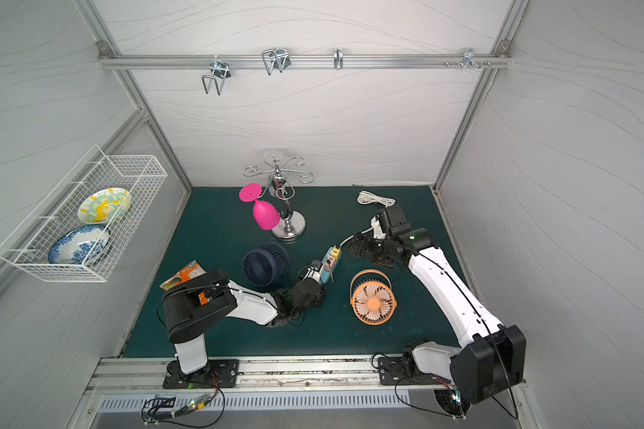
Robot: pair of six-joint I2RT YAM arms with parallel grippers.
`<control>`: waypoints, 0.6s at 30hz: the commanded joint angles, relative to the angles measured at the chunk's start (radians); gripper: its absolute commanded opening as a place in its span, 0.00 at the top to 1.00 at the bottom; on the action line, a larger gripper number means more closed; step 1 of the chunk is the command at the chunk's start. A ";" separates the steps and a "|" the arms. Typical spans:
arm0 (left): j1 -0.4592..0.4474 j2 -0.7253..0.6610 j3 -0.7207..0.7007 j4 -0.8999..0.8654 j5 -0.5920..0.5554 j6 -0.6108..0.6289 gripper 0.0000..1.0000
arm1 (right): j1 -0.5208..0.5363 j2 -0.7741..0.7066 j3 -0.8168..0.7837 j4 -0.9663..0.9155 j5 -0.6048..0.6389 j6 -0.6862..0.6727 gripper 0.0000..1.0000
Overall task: Unplug the desk fan from the power strip
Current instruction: Adjust the socket at the center of the board.
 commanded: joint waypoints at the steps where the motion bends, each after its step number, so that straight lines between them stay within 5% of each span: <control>1: -0.002 0.001 0.021 -0.030 -0.020 0.028 0.37 | 0.007 0.025 0.025 -0.006 -0.003 0.017 0.05; 18: -0.013 -0.006 -0.092 0.157 0.018 -0.027 0.30 | 0.008 0.015 0.008 0.014 -0.019 0.029 0.05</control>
